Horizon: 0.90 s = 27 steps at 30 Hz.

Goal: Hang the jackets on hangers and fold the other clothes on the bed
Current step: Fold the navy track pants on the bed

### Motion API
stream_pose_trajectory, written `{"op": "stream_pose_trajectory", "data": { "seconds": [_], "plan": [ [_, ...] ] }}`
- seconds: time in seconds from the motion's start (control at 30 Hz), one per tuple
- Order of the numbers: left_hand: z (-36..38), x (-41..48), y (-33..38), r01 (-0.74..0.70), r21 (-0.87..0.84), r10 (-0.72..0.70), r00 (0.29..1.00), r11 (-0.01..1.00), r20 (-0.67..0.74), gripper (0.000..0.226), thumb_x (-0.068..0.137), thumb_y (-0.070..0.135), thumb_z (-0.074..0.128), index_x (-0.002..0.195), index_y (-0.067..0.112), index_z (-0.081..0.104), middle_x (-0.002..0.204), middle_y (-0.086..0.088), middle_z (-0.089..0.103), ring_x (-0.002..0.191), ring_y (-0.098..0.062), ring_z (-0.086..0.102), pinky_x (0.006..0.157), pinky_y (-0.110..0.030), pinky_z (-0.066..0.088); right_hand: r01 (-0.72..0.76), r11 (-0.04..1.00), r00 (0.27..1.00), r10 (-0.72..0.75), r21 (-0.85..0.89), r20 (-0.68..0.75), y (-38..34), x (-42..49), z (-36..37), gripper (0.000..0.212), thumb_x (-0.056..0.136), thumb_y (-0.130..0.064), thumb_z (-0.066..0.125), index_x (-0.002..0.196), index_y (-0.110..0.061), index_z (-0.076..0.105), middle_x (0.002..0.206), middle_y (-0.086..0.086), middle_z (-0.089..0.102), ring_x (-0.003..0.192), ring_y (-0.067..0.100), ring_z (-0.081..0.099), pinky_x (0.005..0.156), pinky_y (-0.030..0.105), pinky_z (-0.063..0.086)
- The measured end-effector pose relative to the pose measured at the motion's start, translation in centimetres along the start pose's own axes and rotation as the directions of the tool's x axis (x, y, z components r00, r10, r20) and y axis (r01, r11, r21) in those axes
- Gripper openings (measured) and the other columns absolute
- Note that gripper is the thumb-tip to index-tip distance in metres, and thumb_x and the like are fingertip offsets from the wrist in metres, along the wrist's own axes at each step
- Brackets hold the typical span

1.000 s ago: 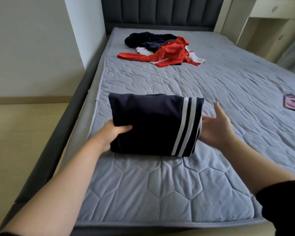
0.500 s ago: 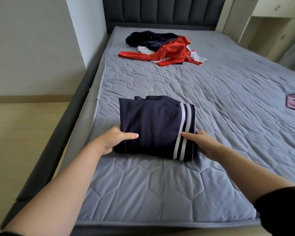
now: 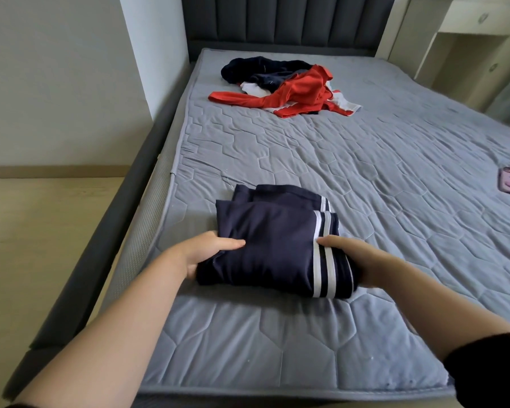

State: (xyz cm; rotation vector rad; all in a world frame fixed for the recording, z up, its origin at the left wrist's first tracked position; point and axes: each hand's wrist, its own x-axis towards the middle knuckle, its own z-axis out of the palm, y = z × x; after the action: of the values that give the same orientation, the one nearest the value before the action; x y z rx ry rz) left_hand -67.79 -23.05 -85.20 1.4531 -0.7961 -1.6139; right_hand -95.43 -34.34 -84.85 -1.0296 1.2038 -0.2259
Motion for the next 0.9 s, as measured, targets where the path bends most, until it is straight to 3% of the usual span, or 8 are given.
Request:
{"op": "stream_pose_trajectory", "data": {
  "seconds": [0.13, 0.23, 0.4, 0.53, 0.6, 0.7, 0.8, 0.9],
  "plan": [
    [-0.9, -1.4, 0.1, 0.094, 0.032, -0.099, 0.975, 0.995, 0.198, 0.032, 0.073, 0.008, 0.064, 0.104, 0.007, 0.066, 0.104, -0.011, 0.072, 0.092, -0.023, 0.07, 0.07, -0.027, 0.057, -0.136, 0.983, 0.964, 0.159, -0.12, 0.214, -0.2, -1.1, -0.6, 0.052, 0.07, -0.023, 0.073, 0.118, -0.006, 0.062, 0.114, 0.014, 0.069, 0.102, 0.029, 0.068, 0.084, 0.039, 0.053],
    [-0.6, -1.2, 0.5, 0.056, 0.053, -0.064, 0.984, 0.997, 0.163, 0.029, 0.077, 0.003, 0.061, 0.105, 0.008, 0.065, 0.103, -0.008, 0.073, 0.092, -0.02, 0.07, 0.072, -0.025, 0.057, -0.054, 0.994, 0.979, 0.073, -0.1, 0.19, -0.7, -1.4, -0.4, 0.041, 0.077, -0.015, 0.068, 0.116, -0.005, 0.061, 0.108, 0.013, 0.071, 0.095, 0.025, 0.071, 0.074, 0.034, 0.056],
    [0.2, -0.3, 2.0, -0.168, 0.062, 0.171, 0.985, 0.984, -0.033, 0.022, 0.084, 0.0, 0.063, 0.102, 0.014, 0.065, 0.094, 0.003, 0.074, 0.085, -0.01, 0.071, 0.067, -0.016, 0.054, 0.168, 0.985, 0.982, -0.17, 0.031, 0.082, -2.0, -1.0, -1.0, 0.028, 0.087, -0.005, 0.062, 0.114, -0.005, 0.062, 0.104, 0.011, 0.073, 0.091, 0.022, 0.072, 0.062, 0.025, 0.057],
    [1.2, 1.3, 1.8, -0.294, 0.193, 0.347, 0.864, 0.936, -0.365, 0.022, 0.083, 0.008, 0.068, 0.103, 0.017, 0.065, 0.094, 0.006, 0.071, 0.075, -0.002, 0.066, 0.061, -0.013, 0.048, 0.183, 0.98, 0.976, -0.17, 0.082, -0.137, -0.9, 0.5, -0.6, 0.035, 0.086, -0.019, 0.069, 0.117, -0.006, 0.062, 0.1, 0.008, 0.074, 0.088, 0.022, 0.072, 0.066, 0.029, 0.057],
    [1.4, 1.9, 0.3, -0.208, 0.289, 0.313, 0.867, 0.934, -0.388, 0.024, 0.084, 0.008, 0.068, 0.105, 0.017, 0.062, 0.095, 0.003, 0.066, 0.073, 0.001, 0.059, 0.055, -0.007, 0.043, 0.093, 0.996, 0.973, -0.093, -0.008, -0.212, 0.6, 1.3, -0.2, 0.042, 0.085, -0.029, 0.071, 0.117, -0.004, 0.061, 0.099, 0.009, 0.072, 0.089, 0.024, 0.07, 0.077, 0.035, 0.054],
    [0.9, 2.2, -1.0, -0.111, 0.243, 0.196, 0.911, 0.964, -0.362, 0.03, 0.086, 0.007, 0.066, 0.114, 0.014, 0.061, 0.094, 0.003, 0.065, 0.073, 0.0, 0.059, 0.054, -0.008, 0.044, 0.057, 0.996, 0.969, -0.071, -0.065, -0.239, 1.5, 1.6, 0.3, 0.048, 0.086, -0.036, 0.069, 0.12, -0.005, 0.058, 0.101, 0.008, 0.07, 0.092, 0.024, 0.067, 0.083, 0.037, 0.052],
    [0.0, 1.9, -0.4, -0.038, 0.115, 0.073, 0.946, 0.993, -0.316, 0.032, 0.087, 0.01, 0.064, 0.118, 0.001, 0.062, 0.102, -0.008, 0.07, 0.091, -0.021, 0.067, 0.078, -0.027, 0.052, 0.076, 0.995, 0.981, -0.085, -0.058, -0.177, 0.8, 1.1, -0.1, 0.047, 0.088, -0.037, 0.066, 0.121, -0.006, 0.057, 0.098, 0.004, 0.073, 0.092, 0.02, 0.069, 0.083, 0.034, 0.052],
    [-1.0, 1.1, -0.5, 0.088, 0.022, -0.085, 0.989, 0.996, -0.122, 0.036, 0.087, 0.027, 0.064, 0.116, 0.005, 0.064, 0.109, -0.01, 0.071, 0.103, -0.026, 0.066, 0.092, -0.034, 0.05, -0.034, 0.994, 0.999, 0.036, -0.104, 0.023, -0.1, -0.3, -0.8, 0.044, 0.084, -0.044, 0.064, 0.116, -0.014, 0.061, 0.104, 0.002, 0.074, 0.095, 0.018, 0.07, 0.075, 0.033, 0.054]
  ]
}}
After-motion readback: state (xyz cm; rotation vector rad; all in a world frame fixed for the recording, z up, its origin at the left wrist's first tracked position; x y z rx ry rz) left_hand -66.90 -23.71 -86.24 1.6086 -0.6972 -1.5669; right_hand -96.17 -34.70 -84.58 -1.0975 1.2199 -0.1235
